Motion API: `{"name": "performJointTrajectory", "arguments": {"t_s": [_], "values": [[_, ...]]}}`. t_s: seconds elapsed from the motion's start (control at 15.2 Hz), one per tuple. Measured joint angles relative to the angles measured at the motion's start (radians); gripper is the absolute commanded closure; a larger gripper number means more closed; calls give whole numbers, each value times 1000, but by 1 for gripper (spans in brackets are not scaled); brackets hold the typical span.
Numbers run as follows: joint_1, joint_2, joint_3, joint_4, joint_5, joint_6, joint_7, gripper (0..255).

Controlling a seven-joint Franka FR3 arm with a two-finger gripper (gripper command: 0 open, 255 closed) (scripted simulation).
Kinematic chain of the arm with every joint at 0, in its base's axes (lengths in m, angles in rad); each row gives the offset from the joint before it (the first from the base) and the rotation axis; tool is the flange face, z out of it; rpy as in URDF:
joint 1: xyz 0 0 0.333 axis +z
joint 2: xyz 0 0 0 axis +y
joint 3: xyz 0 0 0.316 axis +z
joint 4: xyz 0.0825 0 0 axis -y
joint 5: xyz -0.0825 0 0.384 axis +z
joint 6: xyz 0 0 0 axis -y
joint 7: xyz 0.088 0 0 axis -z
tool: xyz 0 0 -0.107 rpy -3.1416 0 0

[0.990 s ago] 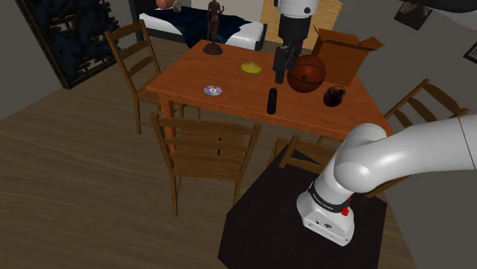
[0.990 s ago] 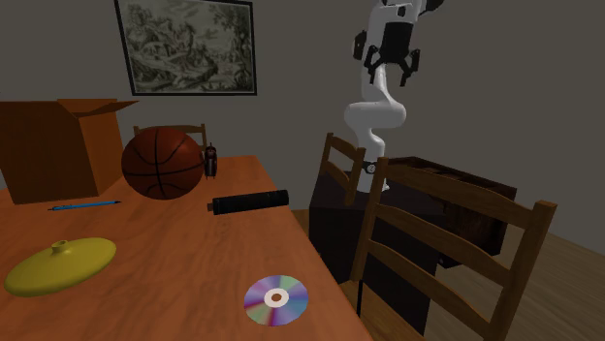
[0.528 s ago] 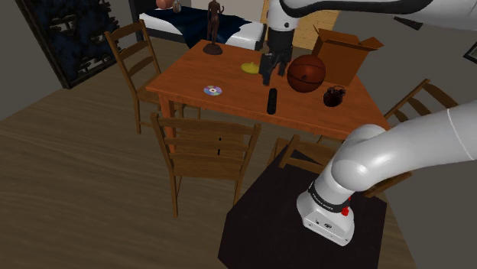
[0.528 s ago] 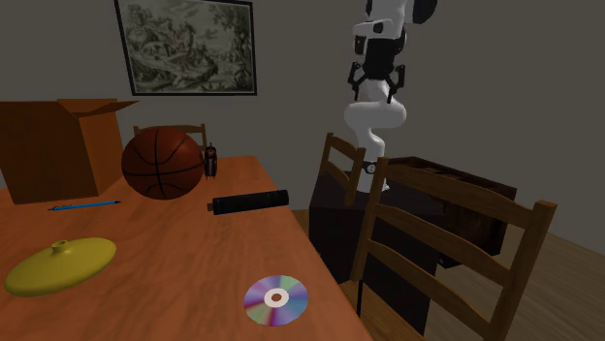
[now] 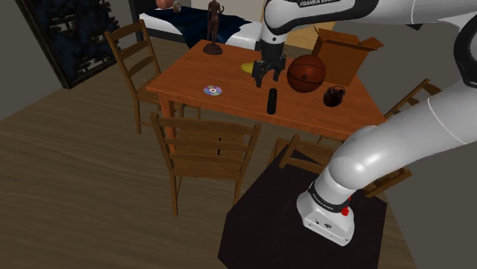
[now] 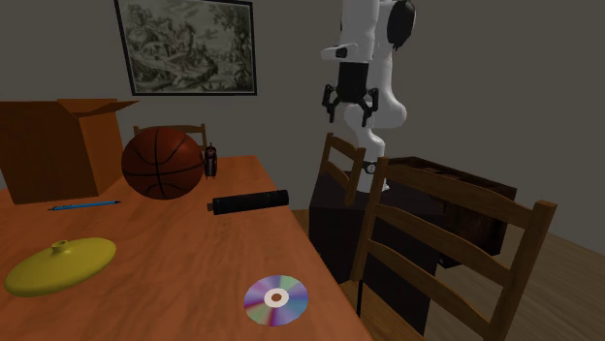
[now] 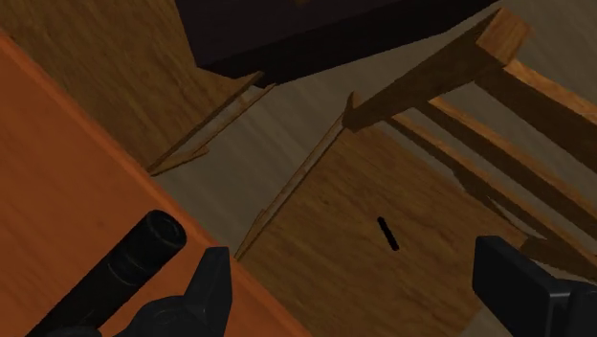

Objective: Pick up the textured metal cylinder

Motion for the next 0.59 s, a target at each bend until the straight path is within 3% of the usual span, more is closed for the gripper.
{"name": "performJointTrajectory", "arguments": {"t_s": [0.59], "values": [[-81,255,-90,78,17,195,64,0]]}}
